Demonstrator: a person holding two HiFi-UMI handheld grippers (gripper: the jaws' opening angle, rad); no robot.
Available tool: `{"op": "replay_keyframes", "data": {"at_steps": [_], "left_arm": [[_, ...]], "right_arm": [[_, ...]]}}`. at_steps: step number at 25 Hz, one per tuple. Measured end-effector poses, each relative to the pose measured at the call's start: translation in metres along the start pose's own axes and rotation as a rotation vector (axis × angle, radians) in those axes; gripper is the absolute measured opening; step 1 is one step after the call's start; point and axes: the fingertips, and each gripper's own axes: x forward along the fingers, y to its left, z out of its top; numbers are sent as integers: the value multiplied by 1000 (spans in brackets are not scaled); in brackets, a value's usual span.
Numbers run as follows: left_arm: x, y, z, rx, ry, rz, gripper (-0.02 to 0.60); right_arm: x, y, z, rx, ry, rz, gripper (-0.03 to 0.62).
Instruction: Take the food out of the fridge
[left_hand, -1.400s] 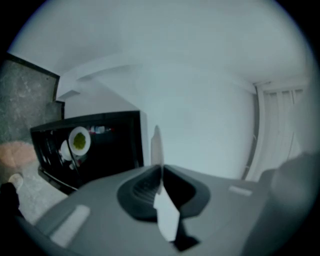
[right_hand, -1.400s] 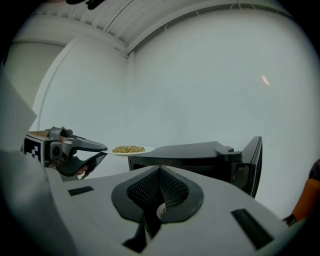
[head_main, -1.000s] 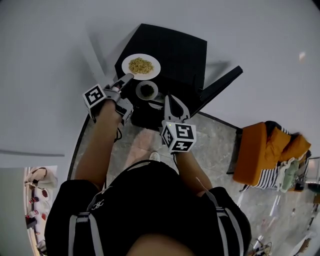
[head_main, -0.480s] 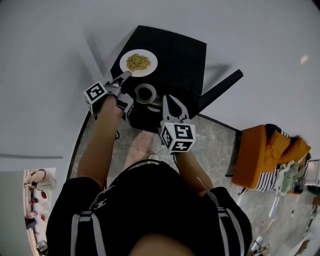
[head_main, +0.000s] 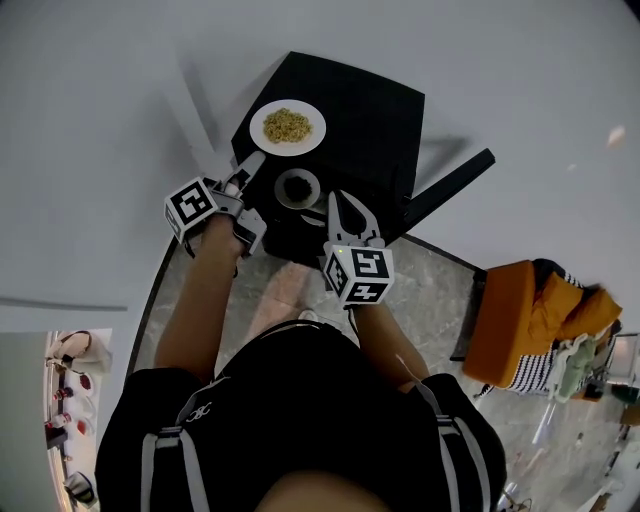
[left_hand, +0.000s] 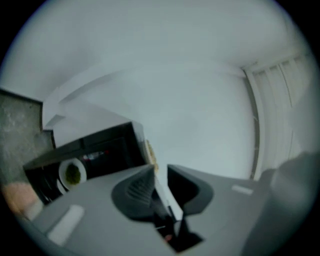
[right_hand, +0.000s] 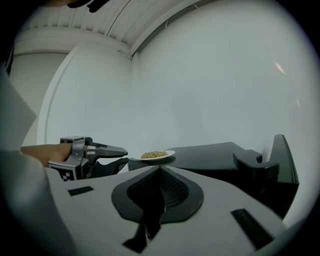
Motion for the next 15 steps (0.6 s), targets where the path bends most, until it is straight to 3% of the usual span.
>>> {"op": "replay_keyframes", "data": {"at_steps": [4, 6, 9, 12, 15], "left_arm": [[-16, -3, -12, 440, 58, 79, 5], [-21, -7, -24, 670, 85, 103, 3], [-28, -13, -43, 954, 113, 130, 3], [-33, -13, -61, 1144, 135, 153, 3], [-37, -10, -74, 1177, 154, 153, 3]], "right_arm": [[2, 11, 3, -3, -11, 20, 0], [1, 18, 4, -5, -13, 30, 0], [0, 27, 3, -7, -10, 46, 0], [-3, 33, 0, -6, -5, 55, 0], [-6, 37, -2, -7, 1, 59, 0]]}}
